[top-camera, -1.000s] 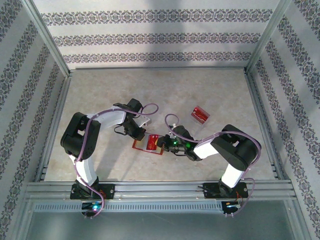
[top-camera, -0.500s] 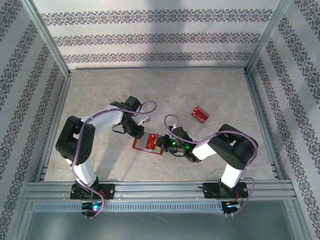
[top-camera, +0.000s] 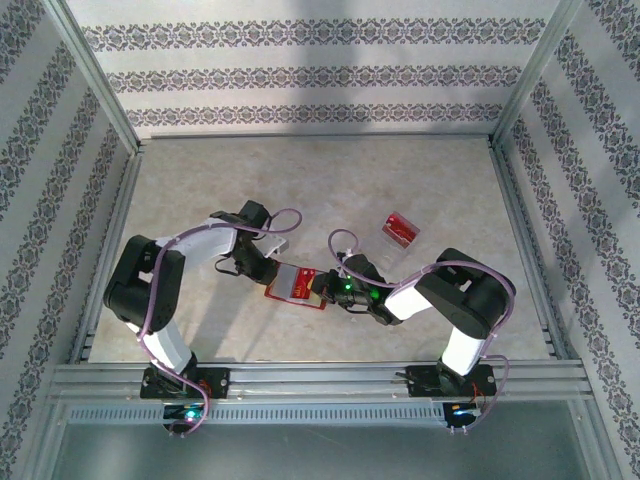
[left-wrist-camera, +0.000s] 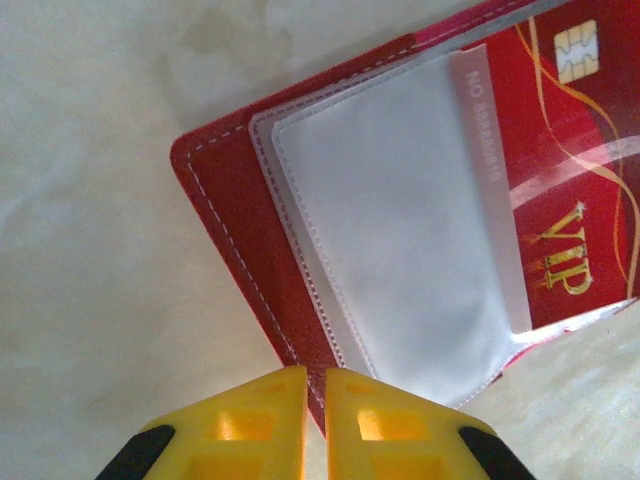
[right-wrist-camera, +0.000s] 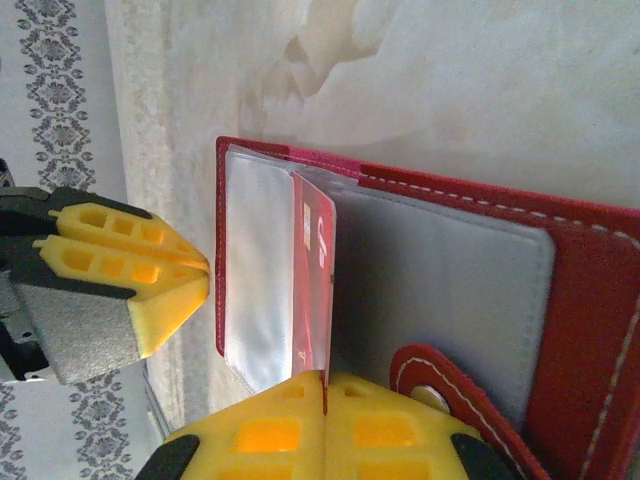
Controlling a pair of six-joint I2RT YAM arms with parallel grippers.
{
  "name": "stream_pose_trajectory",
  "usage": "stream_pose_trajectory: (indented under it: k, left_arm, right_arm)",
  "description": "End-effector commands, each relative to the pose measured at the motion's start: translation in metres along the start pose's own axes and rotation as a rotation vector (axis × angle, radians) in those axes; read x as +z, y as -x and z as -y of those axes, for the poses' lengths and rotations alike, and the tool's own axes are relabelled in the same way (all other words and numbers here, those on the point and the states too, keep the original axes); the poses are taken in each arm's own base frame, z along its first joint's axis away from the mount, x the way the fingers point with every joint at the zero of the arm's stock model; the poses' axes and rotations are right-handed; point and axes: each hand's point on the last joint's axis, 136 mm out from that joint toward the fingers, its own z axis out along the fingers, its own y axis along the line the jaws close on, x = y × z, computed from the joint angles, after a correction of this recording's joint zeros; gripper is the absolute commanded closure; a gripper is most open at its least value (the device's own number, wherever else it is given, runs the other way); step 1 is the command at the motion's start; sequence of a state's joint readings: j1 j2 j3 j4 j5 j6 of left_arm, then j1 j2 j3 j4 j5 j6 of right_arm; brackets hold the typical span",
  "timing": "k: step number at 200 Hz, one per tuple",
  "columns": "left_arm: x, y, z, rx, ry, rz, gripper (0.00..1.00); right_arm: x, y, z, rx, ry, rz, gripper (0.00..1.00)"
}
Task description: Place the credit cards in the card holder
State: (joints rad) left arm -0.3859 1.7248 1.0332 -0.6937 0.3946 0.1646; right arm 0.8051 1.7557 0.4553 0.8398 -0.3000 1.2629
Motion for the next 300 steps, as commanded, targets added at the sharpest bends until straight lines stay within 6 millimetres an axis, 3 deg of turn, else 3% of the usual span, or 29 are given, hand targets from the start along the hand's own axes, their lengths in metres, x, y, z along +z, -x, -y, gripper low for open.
stream_pose_trajectory:
  k: [1,131,155,199,217,250,300]
  left_arm:
    - [0.007,-0.001,-0.001,0.001,-0.011,-0.001,0.9]
    - [0.021,-0.004,0.006,0.018,-0.019,-0.056,0.94]
    - [0.018,0.0,0.006,0.012,-0.019,-0.052,0.95]
    - [0.016,0.001,0.007,0.013,-0.016,-0.045,0.97]
    - [0.017,0.001,0.008,0.011,-0.026,-0.041,0.97]
    - [0.017,0.002,0.008,0.001,-0.027,-0.049,0.99]
    - [0.019,0.001,0.007,0.009,-0.018,-0.048,1.0]
  right_arm:
    - [0.002,-0.01,0.014,0.023,-0.042,-0.034,1.0]
    - [0.016,-0.01,0.013,0.033,-0.057,-0.046,1.0]
    - [0.013,-0.012,0.015,0.026,-0.104,-0.058,0.91]
    - [0.007,-0.013,0.015,0.005,-0.177,-0.077,0.86]
    - [0.009,-0.014,0.015,-0.012,-0.2,-0.096,0.86]
    - [0.016,-0.018,0.011,-0.015,-0.197,-0.132,0.98]
    - [0.024,-0.025,0.007,-0.021,-0.192,-0.18,1.0]
